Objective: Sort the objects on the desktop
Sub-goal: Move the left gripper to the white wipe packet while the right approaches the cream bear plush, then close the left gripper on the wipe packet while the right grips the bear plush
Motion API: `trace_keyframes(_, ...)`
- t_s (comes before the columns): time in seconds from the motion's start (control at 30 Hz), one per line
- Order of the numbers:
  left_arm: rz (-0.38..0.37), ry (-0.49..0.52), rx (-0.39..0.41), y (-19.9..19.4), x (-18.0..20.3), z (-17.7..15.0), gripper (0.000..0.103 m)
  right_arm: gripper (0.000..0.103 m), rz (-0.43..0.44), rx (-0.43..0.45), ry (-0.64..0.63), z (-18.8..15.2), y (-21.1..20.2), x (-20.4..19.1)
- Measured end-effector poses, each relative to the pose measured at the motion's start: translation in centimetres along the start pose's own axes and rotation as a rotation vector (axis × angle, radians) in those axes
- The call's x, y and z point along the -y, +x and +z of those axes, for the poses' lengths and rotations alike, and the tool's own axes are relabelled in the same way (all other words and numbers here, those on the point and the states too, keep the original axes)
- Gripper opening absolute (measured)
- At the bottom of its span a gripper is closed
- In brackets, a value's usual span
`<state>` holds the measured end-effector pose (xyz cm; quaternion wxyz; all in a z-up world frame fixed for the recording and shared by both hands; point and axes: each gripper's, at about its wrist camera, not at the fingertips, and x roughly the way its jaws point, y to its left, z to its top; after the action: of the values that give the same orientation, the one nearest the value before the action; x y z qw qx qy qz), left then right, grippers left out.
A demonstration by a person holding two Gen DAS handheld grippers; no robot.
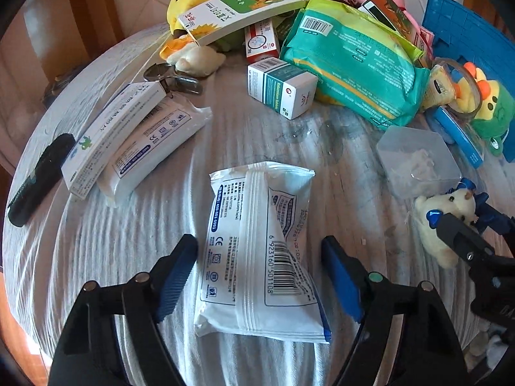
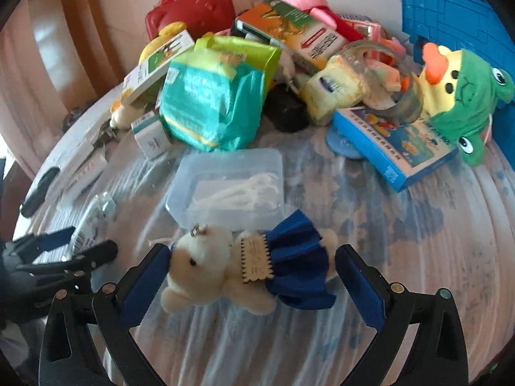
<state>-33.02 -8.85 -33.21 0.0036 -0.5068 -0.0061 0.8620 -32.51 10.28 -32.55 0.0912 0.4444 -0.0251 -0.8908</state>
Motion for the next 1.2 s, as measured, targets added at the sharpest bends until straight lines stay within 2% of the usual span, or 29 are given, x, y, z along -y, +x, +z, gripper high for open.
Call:
trace_keyframes(0.23,-0.001,-0.008,0.009,0.1,-0.2,-0.3,0.080,0.103,0.003,0.001,-0.035,0.1,1.3,-0.6)
trace_keyframes(0.3,0.002,-0.013,0.011,-0.1,-0.1,-0.4,0.073,0.103,-0.043,-0.027,-0.091,0.0,1.8,-1.3)
trace_keyframes(0.33,0.006,-0.017,0.009,-0.4,-0.1,-0.5,0.062,0.103,-0.049,-0.031,-0.098,0.0,1.8,-1.4)
trace_keyframes(0.37,-0.006,-0.022,0.005,-0.4,-0.2,-0.5,0.059,0.102,-0.055,-0.036,-0.106,-0.1,1.7,-1.5)
trace_keyframes(0.43,-0.029,-0.031,0.000,-0.6,-0.3,-0.6,0.059,0.099,-0.053,-0.040,-0.108,-0.1,1.6,-1.5)
trace_keyframes(0.57,-0.010,-0.009,0.015,-0.3,-0.1,-0.5,0.059,0.095,-0.028,-0.039,-0.092,-0.1,1.3,-0.8)
trace_keyframes(0.63,-0.017,-0.014,0.012,-0.4,-0.2,-0.5,0.054,0.092,-0.016,-0.038,-0.084,0.0,1.2,-0.5)
trace_keyframes(0.7,-0.025,-0.020,0.023,-1.2,-0.3,-0.3,0.054,0.088,0.002,-0.025,-0.062,0.1,0.5,-0.1)
trace_keyframes(1.0,-0.048,-0.001,0.098,-5.6,1.0,1.0,0.050,0.088,0.029,0.055,-0.024,1.6,-3.6,1.2)
trace_keyframes(1.17,-0.037,0.016,0.084,-6.4,1.8,0.6,0.051,0.088,0.025,0.078,-0.017,2.3,-5.4,1.8)
trace_keyframes(1.2,-0.031,0.022,0.080,-6.4,1.7,0.6,0.053,0.088,0.026,0.078,-0.012,2.2,-5.7,2.0)
